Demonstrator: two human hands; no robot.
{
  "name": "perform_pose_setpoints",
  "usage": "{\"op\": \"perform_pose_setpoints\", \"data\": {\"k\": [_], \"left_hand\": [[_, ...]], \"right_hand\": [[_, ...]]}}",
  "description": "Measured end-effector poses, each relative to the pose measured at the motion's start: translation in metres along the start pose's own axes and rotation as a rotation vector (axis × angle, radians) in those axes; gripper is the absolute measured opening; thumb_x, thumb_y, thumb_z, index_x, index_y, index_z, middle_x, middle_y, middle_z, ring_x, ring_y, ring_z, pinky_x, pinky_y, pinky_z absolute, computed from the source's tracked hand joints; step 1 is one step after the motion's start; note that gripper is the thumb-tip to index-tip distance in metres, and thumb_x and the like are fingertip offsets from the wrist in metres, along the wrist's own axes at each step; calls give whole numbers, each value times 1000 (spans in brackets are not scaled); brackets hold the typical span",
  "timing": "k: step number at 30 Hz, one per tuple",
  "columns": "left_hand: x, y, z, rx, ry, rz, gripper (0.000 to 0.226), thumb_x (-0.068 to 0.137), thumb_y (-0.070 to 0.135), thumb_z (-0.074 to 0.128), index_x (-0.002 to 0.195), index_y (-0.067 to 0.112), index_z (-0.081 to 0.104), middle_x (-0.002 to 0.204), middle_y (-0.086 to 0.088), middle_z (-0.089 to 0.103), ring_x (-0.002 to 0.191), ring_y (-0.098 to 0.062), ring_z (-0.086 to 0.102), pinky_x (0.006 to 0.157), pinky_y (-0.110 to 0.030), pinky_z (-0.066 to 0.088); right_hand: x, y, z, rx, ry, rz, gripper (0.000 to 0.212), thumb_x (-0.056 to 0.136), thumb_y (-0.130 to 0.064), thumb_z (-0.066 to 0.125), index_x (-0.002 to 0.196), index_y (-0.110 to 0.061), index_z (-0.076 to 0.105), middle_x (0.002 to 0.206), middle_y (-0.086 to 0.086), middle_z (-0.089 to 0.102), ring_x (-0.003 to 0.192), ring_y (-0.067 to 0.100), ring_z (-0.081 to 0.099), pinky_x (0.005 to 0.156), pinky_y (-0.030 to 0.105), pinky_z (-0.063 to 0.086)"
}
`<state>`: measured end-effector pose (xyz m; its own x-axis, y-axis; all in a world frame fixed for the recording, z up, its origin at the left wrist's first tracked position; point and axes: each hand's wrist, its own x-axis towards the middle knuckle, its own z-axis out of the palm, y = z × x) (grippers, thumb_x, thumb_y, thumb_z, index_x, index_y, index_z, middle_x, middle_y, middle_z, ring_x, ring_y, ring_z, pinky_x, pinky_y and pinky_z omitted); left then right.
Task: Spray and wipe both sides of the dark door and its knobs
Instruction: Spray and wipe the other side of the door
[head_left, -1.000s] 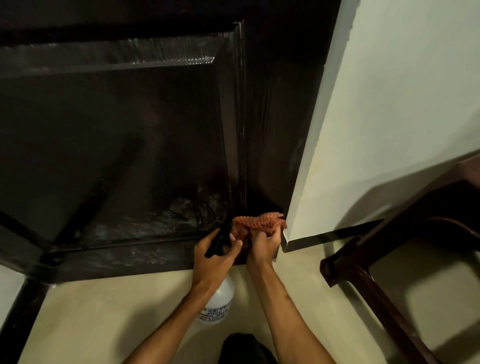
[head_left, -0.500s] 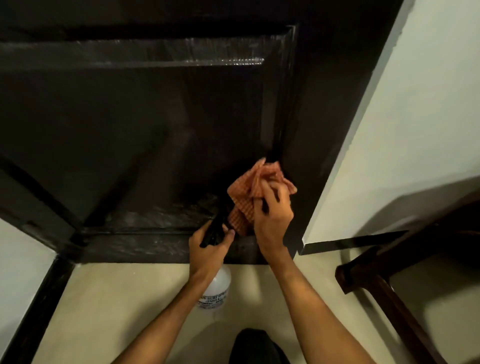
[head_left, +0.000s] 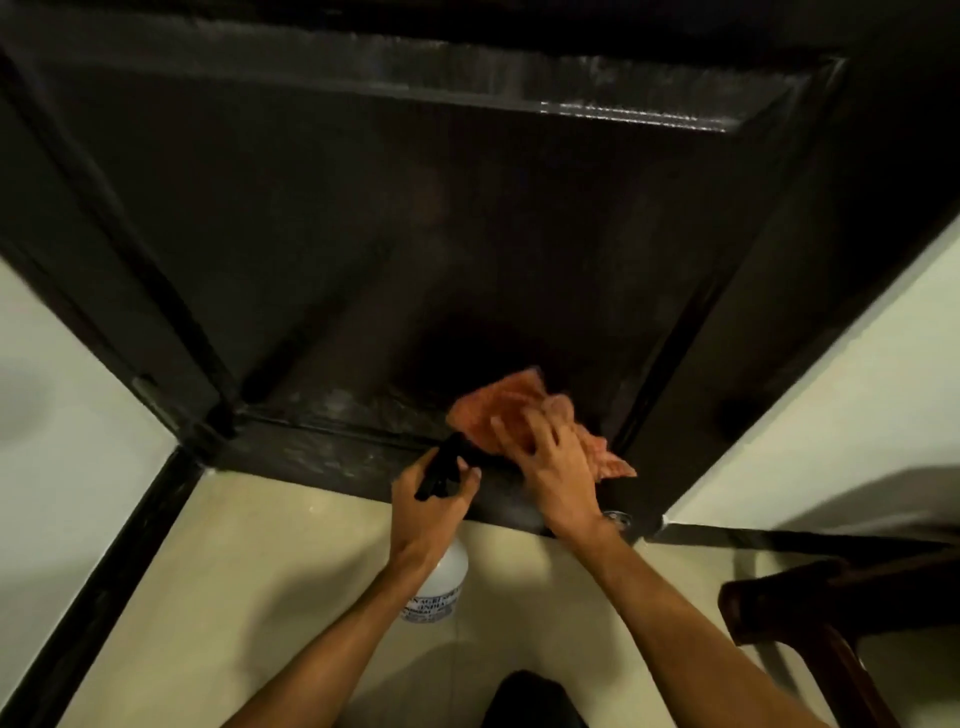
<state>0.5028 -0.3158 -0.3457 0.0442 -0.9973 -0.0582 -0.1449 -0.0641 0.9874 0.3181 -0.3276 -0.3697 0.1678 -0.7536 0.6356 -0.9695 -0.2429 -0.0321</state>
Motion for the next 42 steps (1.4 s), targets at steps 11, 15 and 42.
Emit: {"op": "perform_pose_setpoints", "data": {"k": [11, 15, 42], "left_hand": [[17, -18, -36, -2, 160, -74, 35, 86, 8, 81, 74, 35, 63, 65, 17, 64, 66, 14, 64, 63, -6, 47], [23, -29, -50, -32, 176, -115, 33, 84, 12, 85, 73, 34, 64, 73, 15, 67, 66, 15, 63, 64, -13, 47], [93, -94, -215, -14, 431, 152, 16, 81, 22, 84, 93, 18, 73, 74, 9, 70, 62, -10, 66, 64, -30, 57]], "right_hand": [[39, -3, 9, -290, 6, -375, 50, 91, -30, 49, 138, -34, 63, 138, 9, 40, 115, 29, 48, 84, 44, 37], [13, -6, 43, -440, -363, -613, 50, 81, -26, 71, 131, -25, 69, 138, 10, 41, 127, 32, 39, 89, 42, 34], [140, -185, 124, -446, -416, -796, 48, 91, -19, 42, 133, -13, 66, 129, 9, 58, 114, 31, 46, 87, 41, 44]]}}
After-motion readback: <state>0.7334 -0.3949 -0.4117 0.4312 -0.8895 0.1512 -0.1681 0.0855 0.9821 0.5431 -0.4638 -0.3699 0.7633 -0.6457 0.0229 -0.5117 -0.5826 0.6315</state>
